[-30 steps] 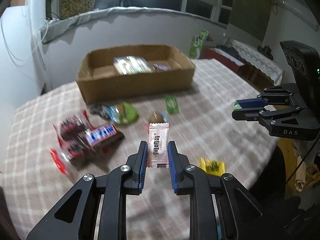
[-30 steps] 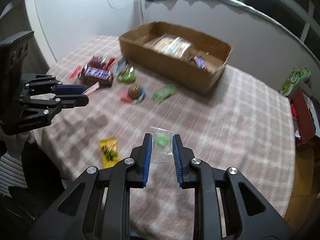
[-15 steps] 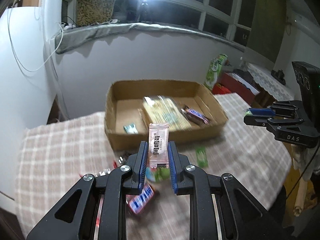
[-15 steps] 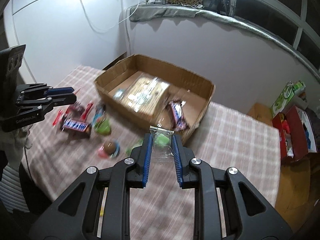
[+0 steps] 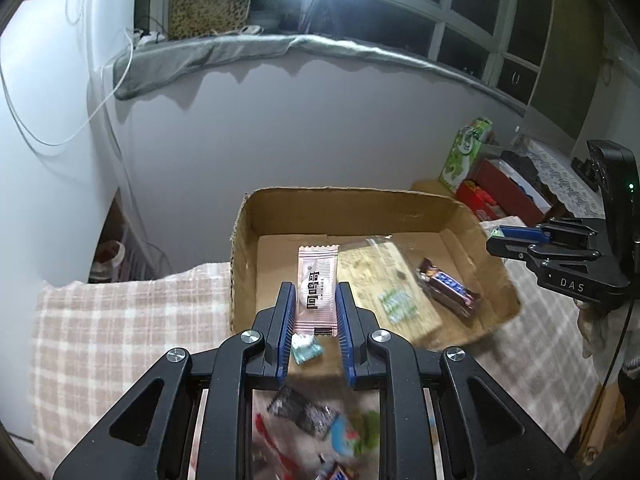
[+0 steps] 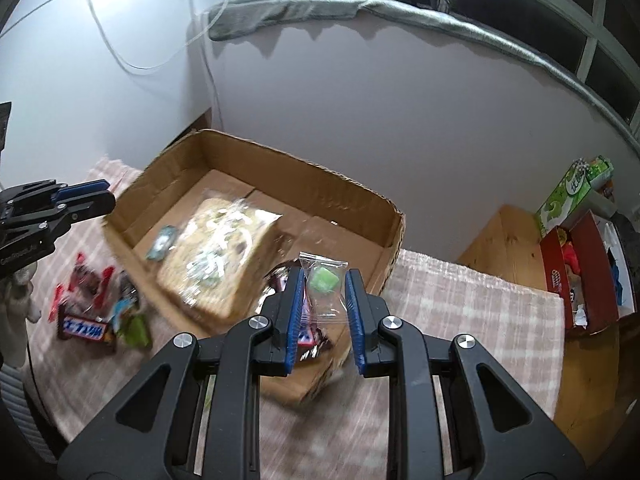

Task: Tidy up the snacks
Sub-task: 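Carry both candies into the box and open both tools over it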

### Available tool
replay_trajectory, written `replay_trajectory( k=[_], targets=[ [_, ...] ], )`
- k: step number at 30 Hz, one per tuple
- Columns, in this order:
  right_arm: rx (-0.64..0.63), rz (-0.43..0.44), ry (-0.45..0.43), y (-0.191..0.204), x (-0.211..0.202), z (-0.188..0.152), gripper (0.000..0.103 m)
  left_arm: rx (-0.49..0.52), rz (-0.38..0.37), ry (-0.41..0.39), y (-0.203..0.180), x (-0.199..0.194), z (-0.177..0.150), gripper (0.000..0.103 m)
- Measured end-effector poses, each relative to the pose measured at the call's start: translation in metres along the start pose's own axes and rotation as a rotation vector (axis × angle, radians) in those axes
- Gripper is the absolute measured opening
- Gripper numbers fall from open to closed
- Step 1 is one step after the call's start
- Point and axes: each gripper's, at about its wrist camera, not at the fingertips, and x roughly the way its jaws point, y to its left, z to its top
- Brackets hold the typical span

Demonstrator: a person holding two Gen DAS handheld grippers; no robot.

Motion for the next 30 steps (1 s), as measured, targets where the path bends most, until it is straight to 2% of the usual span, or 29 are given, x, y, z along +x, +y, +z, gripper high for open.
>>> replay_trajectory(
  k=[8, 20, 21, 22, 23, 24, 25, 30],
  targets=[
    [0.004, -0.009, 0.031, -0.005, 0.037, 0.013, 0.022, -0.011, 0.029, 0.058, 0.007, 0.038, 0.004, 0.019],
    [0.002, -0.011, 0.044, -0.003, 0.053, 0.016, 0.022, -0.004, 0.015, 0.098, 0.003, 0.053, 0.007, 0.019],
    [0.002, -0.014, 0.043, -0.003, 0.053, 0.017, 0.024, -0.003, 0.015, 0.106, 0.003, 0.053, 0.006, 0.021],
    [0.001, -0.015, 0.040, -0.003, 0.051, 0.016, 0.031, -0.002, 0.019, 0.111, 0.002, 0.054, 0.006, 0.023],
    [0.000, -0.016, 0.035, -0.003, 0.049, 0.016, 0.045, -0.001, 0.019, 0.110, 0.003, 0.054, 0.007, 0.029],
    [-0.001, -0.018, 0.028, -0.003, 0.047, 0.016, 0.054, -0.003, 0.018, 0.110, 0.003, 0.053, 0.007, 0.035],
    [-0.004, -0.023, 0.016, -0.002, 0.044, 0.016, 0.064, -0.007, 0.018, 0.109, 0.003, 0.052, 0.007, 0.037],
    [0.002, -0.019, -0.002, -0.001, 0.029, 0.015, 0.066, -0.030, 0.023, 0.088, 0.004, 0.042, 0.007, 0.040]
  ],
)
